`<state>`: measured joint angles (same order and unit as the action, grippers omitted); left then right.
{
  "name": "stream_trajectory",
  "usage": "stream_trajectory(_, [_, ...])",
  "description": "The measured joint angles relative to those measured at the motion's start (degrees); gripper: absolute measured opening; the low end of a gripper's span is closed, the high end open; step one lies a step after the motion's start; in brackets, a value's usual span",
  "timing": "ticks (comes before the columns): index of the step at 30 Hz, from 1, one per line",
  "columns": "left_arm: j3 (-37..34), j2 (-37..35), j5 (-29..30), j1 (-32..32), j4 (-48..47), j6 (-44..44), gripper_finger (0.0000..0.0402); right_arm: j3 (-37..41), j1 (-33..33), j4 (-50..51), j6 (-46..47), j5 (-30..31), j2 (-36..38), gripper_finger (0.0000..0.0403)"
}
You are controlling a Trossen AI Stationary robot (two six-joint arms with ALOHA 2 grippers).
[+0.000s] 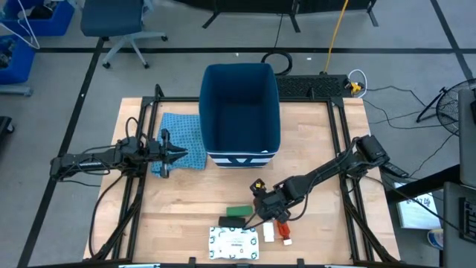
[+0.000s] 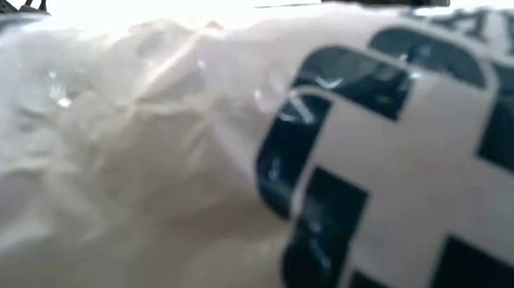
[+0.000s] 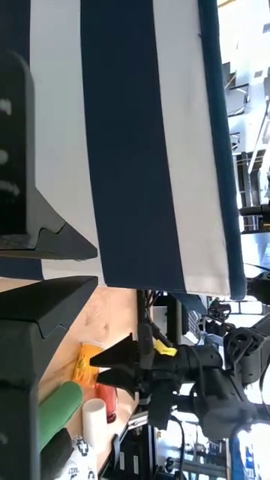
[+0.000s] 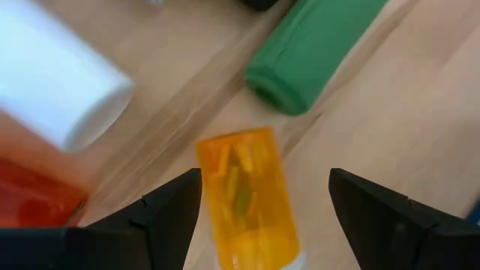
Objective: Pick & place medical supplies in basket/bin
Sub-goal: Put the orange pill bottle into the blue bin
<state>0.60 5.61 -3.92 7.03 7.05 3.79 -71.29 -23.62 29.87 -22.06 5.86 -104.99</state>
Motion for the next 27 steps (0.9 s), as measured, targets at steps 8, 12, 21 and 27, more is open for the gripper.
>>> stream_trajectory(8, [0.0,0.01,0.0,0.0,0.0,0.28,0.0051,2.87,0.6,-1.75,-1.86,0.01,0.04,0.0286])
stream_trajectory(12, [0.0,0.0,0.0,0.0,0.0,0.37,0.0051,5.53,0.73,-5.16,-2.67,0.01,0.04,0.028])
stream_trajectory(21, [0.0,0.01,0.0,0.0,-0.02,0.38,0.0051,7.02,0.72,-9.47,-0.31,-0.1,0.32,0.0228])
stream_trajectory(27, [0.0,0.0,0.02,0.0,-0.02,0.33,0.0051,7.03,1.02,-9.67,0.91,-0.28,2.21,0.0172])
